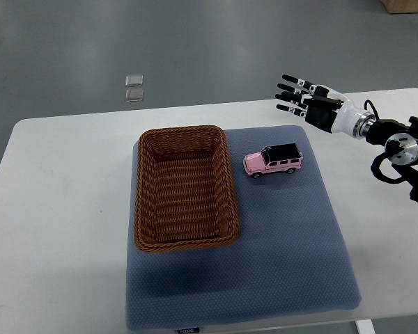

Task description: Place pink car in brown basket

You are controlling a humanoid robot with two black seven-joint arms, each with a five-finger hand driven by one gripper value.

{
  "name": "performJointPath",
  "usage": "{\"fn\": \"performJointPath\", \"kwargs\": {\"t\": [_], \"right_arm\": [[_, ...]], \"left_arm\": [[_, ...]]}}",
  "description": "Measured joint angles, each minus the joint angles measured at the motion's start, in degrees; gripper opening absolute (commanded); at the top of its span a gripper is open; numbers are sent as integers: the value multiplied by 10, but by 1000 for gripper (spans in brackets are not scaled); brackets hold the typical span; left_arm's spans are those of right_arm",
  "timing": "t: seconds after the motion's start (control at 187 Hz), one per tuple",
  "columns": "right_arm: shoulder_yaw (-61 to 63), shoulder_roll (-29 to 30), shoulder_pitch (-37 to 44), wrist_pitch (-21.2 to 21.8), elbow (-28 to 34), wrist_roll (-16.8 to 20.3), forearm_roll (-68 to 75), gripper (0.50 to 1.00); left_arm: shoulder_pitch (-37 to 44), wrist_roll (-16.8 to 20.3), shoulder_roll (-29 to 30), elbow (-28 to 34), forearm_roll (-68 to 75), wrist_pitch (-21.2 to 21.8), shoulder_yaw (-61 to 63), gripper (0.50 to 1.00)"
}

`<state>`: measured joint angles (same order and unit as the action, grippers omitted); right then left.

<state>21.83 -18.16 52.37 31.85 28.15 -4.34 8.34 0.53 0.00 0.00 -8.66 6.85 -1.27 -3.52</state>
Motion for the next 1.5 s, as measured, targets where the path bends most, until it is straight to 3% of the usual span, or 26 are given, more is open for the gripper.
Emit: {"fn": "performJointPath", "kwargs": {"t": [0.47, 0.624, 1.126, 1.371, 1.499], "right_arm": [[-2, -6, 6, 14, 0, -5, -39, 924], [-2, -6, 12, 30, 1, -47, -141, 924], [-10, -20, 76, 32, 11, -192, -654, 924], [-27, -13, 76, 23, 12, -205, -743, 924], [-64, -10, 76, -7, 13, -205, -747, 924]], "left_arm": [[0, 0, 0, 0, 0, -1, 0, 1000], [0, 0, 0, 0, 0, -1, 0, 1000], [0, 0, 0, 0, 0, -1, 0, 1000], [0, 0, 0, 0, 0, -1, 0, 1000], [0, 0, 0, 0, 0, -1, 0, 1000]]}}
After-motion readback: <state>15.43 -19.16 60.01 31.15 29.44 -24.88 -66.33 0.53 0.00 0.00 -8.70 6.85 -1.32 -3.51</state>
